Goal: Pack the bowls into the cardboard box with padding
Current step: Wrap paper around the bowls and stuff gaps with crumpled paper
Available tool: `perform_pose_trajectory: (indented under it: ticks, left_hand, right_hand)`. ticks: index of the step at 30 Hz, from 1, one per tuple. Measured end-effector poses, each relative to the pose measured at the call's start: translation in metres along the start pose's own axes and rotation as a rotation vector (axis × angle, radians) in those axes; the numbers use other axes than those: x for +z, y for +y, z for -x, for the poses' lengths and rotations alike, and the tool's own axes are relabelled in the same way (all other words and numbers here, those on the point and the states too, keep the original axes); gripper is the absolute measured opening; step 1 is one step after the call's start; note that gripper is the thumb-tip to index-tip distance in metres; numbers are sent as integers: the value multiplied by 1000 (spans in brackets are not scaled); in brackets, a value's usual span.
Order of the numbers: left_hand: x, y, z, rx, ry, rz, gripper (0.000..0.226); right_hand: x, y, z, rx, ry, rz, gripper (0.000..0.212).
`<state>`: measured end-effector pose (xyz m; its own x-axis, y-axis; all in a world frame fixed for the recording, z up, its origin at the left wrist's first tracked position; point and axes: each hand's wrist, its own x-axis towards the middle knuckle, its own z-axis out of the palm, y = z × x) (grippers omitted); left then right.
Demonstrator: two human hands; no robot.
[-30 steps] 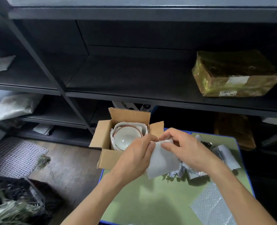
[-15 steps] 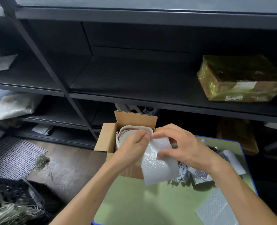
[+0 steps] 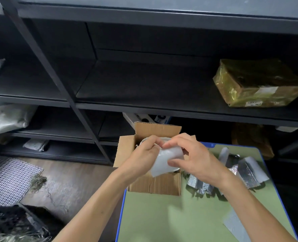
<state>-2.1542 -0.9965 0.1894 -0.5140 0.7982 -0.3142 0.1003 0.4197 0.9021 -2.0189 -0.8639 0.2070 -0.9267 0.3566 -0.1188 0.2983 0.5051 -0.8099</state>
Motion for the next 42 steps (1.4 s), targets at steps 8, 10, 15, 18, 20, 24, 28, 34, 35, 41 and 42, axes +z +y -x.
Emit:
perform_pose_trajectory:
  ticks: [8, 10, 15, 18, 20, 24, 28, 34, 35, 41, 42]
  left_hand:
    - [-22, -12, 10, 255, -122, -243, 22]
    - [-27, -18, 10, 296, -41, -189, 22]
    - [-35, -23, 10, 278, -35, -129, 12]
    - [-35, -26, 10, 250, -57, -98, 24]
    - [-34, -32, 10, 231, -85, -87, 30]
    - [-33, -45, 17, 214, -161, -94, 18]
    - [-29, -55, 20, 216, -140, -85, 12]
    - [-22, -72, 23, 136, -156, -53, 27]
    - [-22, -73, 24, 142, -171, -63, 29]
    - [-25, -75, 22, 139, -122, -67, 17]
    - [-26, -74, 22, 128, -105, -75, 18]
  right_hand:
    - [19, -6, -5, 48, 181, 139, 16]
    - [23, -6, -3, 72, 178, 154, 15]
    - [34, -7, -4, 119, 131, 68, 33]
    - [39, -11, -3, 79, 119, 66, 35]
    - [41, -12, -1, 72, 126, 77, 22]
    - [44, -5, 5, 117, 163, 63, 9]
    - [50, 0, 7, 160, 120, 54, 14]
    - [63, 1, 12, 208, 98, 32, 20]
    - [64, 2, 12, 213, 108, 36, 15]
    - [71, -1, 12, 250, 141, 6, 24]
    - [71, -3, 13, 241, 143, -10, 22]
